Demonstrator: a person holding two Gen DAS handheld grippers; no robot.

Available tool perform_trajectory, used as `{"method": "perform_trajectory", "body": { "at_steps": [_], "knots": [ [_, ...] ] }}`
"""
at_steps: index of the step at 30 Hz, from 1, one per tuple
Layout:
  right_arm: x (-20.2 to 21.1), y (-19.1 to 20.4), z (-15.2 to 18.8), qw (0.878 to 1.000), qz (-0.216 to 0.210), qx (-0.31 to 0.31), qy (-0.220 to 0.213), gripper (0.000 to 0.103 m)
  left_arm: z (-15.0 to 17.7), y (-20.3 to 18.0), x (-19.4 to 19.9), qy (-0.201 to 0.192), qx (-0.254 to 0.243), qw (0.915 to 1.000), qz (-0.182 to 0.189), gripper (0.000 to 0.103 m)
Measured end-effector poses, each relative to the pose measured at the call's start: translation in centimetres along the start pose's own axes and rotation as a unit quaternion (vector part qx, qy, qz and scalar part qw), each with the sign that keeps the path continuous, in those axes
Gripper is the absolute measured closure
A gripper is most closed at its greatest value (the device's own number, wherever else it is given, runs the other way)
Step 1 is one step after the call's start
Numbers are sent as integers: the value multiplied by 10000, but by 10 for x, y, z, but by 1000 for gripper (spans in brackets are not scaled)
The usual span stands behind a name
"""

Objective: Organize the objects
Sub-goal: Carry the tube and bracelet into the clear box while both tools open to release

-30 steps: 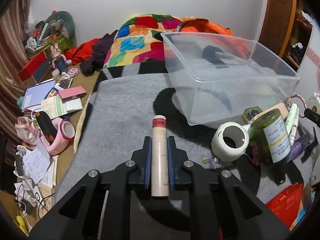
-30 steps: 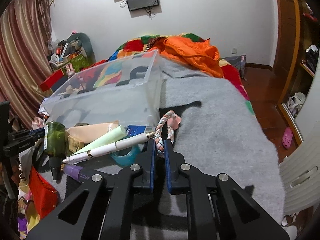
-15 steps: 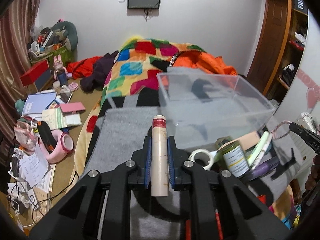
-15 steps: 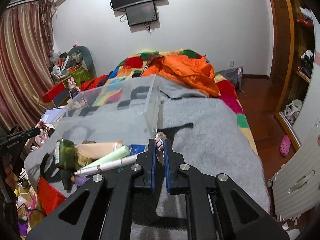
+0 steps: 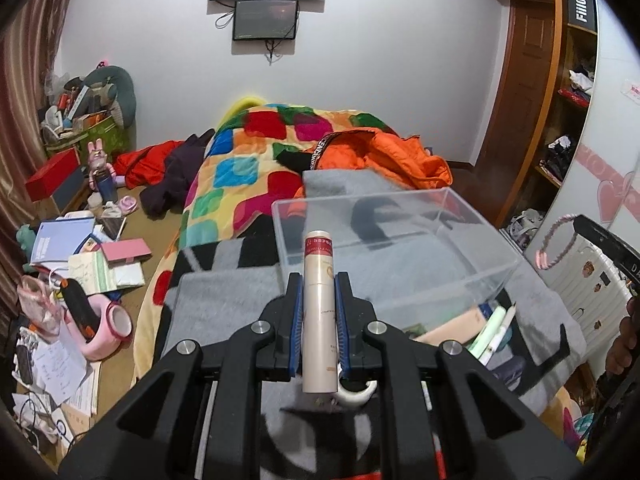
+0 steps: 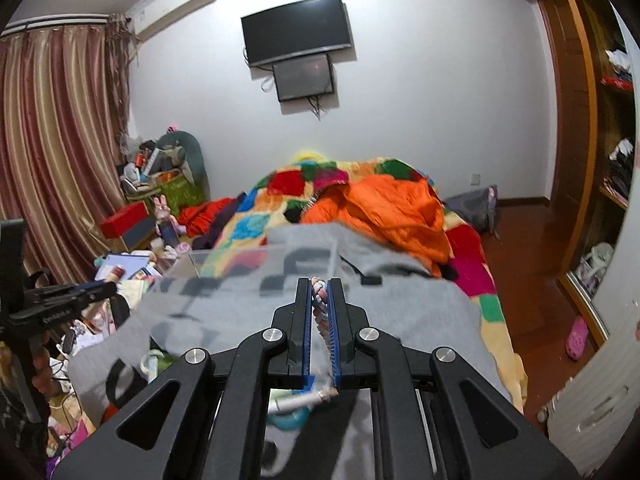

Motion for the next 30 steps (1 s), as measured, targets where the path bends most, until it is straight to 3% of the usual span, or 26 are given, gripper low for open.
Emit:
{"method": "perform_trajectory", "body": {
  "at_steps": [12, 30],
  "knots": [
    [-50, 35, -24, 9988, -403, 269, 98, 96, -28, -10, -44, 230, -171, 9995, 134, 89],
    [-131, 52, 15, 9912, -126, 822, 1029, 96, -27, -21, -112, 970, -288, 9948, 117, 89]
  ]
}}
Point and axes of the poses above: each gripper's, at about its wrist camera, not at the fingertips, and x roughly against the way its jaws point, y to its left, z to its underside, the point moved 1 cm from there along -x, roughly the way its jaws point, and after that the axes turned 9 degrees about -x, right-handed, at the moved point
